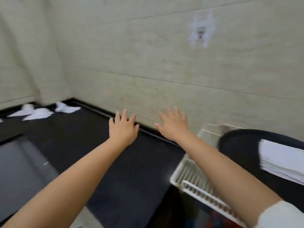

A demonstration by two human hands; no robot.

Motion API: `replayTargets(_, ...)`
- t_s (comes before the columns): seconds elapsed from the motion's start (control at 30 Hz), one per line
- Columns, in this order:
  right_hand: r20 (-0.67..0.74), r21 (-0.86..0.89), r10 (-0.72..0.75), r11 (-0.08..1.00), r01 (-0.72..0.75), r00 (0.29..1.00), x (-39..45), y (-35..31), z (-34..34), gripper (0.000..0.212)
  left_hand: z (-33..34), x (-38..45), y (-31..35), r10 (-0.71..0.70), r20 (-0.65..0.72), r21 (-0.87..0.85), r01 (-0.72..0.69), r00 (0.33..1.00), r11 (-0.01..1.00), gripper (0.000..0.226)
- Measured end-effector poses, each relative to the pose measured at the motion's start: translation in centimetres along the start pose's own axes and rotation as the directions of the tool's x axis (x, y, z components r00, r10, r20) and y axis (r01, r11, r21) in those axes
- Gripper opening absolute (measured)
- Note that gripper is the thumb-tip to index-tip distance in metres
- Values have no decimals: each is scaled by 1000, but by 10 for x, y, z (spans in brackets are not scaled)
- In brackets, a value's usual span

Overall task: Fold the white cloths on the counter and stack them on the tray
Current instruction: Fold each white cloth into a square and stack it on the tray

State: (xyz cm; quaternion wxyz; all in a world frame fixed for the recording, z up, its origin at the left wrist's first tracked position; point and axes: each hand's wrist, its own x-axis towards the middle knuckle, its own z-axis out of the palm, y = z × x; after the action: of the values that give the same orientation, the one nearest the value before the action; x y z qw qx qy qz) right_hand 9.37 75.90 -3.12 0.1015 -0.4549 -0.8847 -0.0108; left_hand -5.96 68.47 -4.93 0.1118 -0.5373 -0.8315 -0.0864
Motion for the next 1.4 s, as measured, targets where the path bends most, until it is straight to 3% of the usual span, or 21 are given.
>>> replayTargets(0.27,28,72,-389,920,386,921,53,-270,48,59,-17,-56,-255,-378,14,140,373,926,917,54)
replayTargets(0.53,70,178,-511,852,493,857,93,-500,96,59,-17,-107,-489,-571,64,219,547,818,808,55)
replayTargets(0.73,118,182,-560,824,536,820,138,-613,132,59,-6,-109,-613,-657,54,204,636,752,744,54)
replayTargets(0.87,110,187,-602,794,578,791,189,-684,159,59,17,-83,-687,-663,25,220,643,748,734,53)
replayTargets(1.4,51,232,-659,739,633,751,473,-920,245,58,76,135,-964,-691,53,240,663,721,709,54)
